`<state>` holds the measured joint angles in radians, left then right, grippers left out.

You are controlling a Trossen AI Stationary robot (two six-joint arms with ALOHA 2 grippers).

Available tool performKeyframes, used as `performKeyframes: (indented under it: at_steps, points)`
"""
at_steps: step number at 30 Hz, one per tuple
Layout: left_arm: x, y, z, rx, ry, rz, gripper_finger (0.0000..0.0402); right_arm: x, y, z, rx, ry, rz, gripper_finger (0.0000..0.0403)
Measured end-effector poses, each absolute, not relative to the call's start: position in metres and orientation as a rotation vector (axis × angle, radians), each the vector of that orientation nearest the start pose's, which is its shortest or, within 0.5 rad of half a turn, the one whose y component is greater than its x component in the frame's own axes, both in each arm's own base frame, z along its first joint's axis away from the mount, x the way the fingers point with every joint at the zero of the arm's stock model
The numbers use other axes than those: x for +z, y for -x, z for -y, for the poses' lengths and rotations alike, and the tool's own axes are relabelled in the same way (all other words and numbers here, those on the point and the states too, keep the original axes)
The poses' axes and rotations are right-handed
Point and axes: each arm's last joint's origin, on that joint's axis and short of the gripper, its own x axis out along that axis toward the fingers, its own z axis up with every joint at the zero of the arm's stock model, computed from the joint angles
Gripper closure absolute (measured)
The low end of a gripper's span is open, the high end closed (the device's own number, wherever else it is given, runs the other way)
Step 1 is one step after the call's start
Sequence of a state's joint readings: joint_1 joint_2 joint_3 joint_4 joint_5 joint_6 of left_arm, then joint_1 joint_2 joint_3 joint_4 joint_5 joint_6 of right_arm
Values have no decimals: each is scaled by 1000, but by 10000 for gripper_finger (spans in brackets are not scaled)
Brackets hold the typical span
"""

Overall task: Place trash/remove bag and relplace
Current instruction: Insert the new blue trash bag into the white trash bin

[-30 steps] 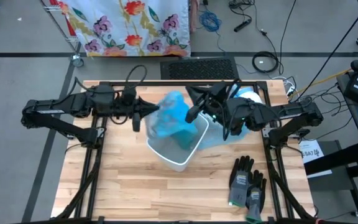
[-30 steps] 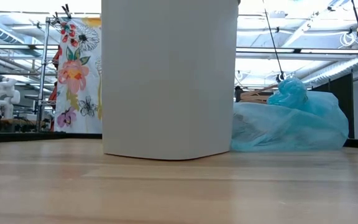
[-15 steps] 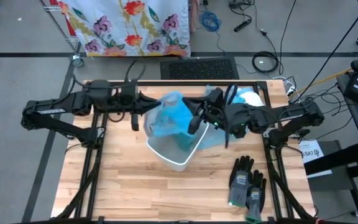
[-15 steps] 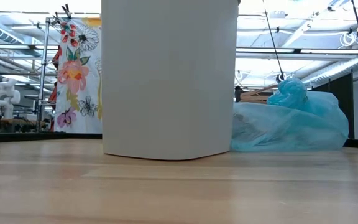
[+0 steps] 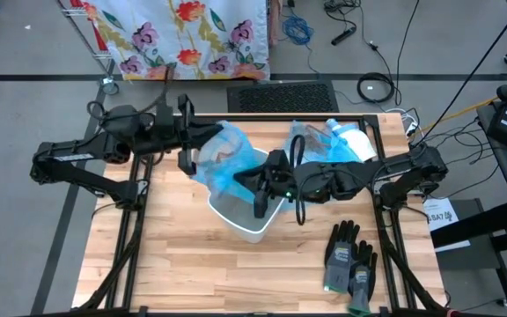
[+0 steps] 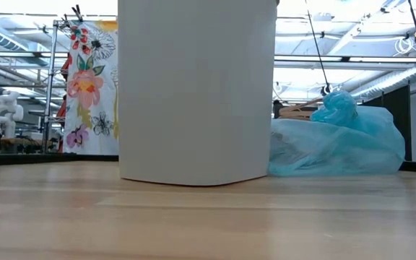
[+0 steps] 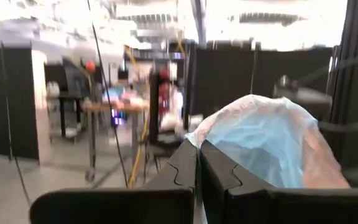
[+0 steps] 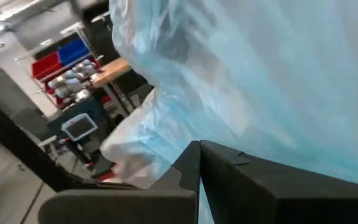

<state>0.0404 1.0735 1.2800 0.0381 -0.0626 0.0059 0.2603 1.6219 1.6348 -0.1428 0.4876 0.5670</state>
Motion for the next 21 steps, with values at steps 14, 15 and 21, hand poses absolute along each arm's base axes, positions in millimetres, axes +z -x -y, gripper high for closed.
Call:
performKeyframes:
  at_steps: [14,15,21]
  points:
    - [463,-217,-8,34,-38,193,391,460,-348,-102,-170,-347,40,403]
    - [458,-218,-9,49,-36,141,391,466,-345,-102,-186,-334,34,403]
    - [436,-223,-11,123,-26,-78,391,494,-331,-93,-217,-317,12,403]
